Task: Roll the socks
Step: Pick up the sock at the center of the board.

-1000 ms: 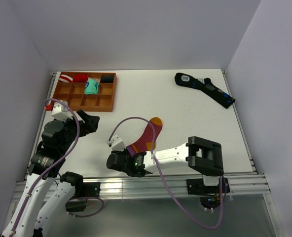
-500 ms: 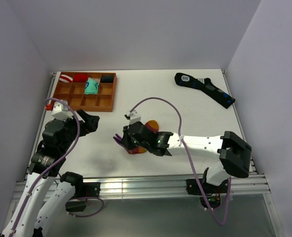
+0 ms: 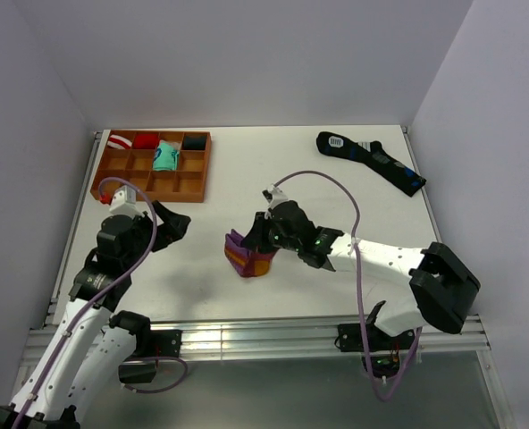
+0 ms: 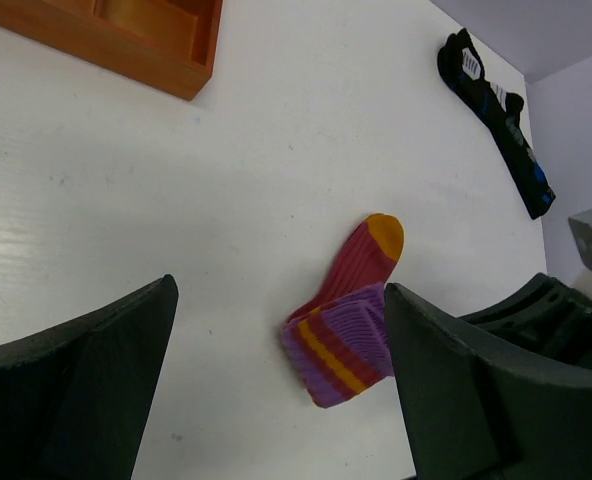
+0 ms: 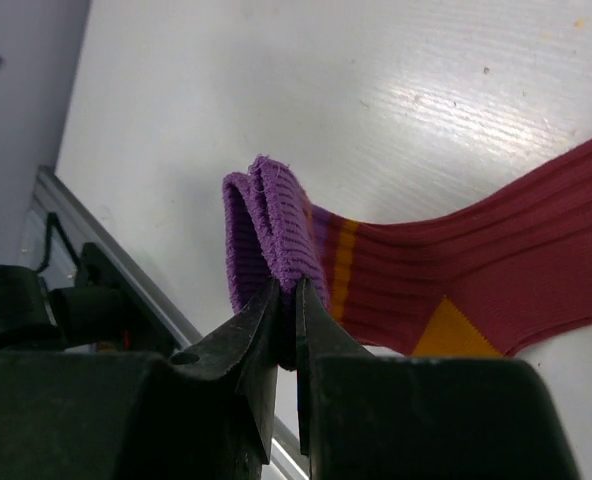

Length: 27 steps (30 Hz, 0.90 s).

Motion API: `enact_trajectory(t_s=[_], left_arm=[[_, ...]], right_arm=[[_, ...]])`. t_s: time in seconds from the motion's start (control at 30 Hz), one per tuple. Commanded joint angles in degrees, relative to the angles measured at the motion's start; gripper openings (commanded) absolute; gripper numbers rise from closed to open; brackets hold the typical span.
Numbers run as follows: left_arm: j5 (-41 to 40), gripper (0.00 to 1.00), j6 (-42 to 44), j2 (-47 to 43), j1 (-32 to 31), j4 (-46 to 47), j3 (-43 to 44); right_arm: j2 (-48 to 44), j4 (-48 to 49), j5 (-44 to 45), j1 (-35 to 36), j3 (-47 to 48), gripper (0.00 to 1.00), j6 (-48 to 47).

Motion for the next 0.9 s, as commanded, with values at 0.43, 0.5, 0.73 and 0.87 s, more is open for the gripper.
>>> enact_trajectory(t_s=[0.43,0.5,0.73,0.87], left_arm=[[-3.19,0.86,-9.92,3.51,-12.37,23.28,-16.53],[-5.99,0.85,-10.62,5.45,-16.06,26.00,-16.71],[-14.70,0.85,-11.77,15.37,-26.35,30.31,-15.05],[-20.24,0.84,-12.47,20.66,-31.53,30.49,-13.21]], right_arm=[[-3.78,3.49,-9.63,-9.46,2.82,0.12,2.37],[-3.78,3.66,-9.99,-11.13,2.38,0.12,2.37],[-4.48,7.62,-13.15,-16.06,-2.70,0.12,4.83],[-4.92,11.04,-15.52,-19.04,-6.49,0.11,6.68]])
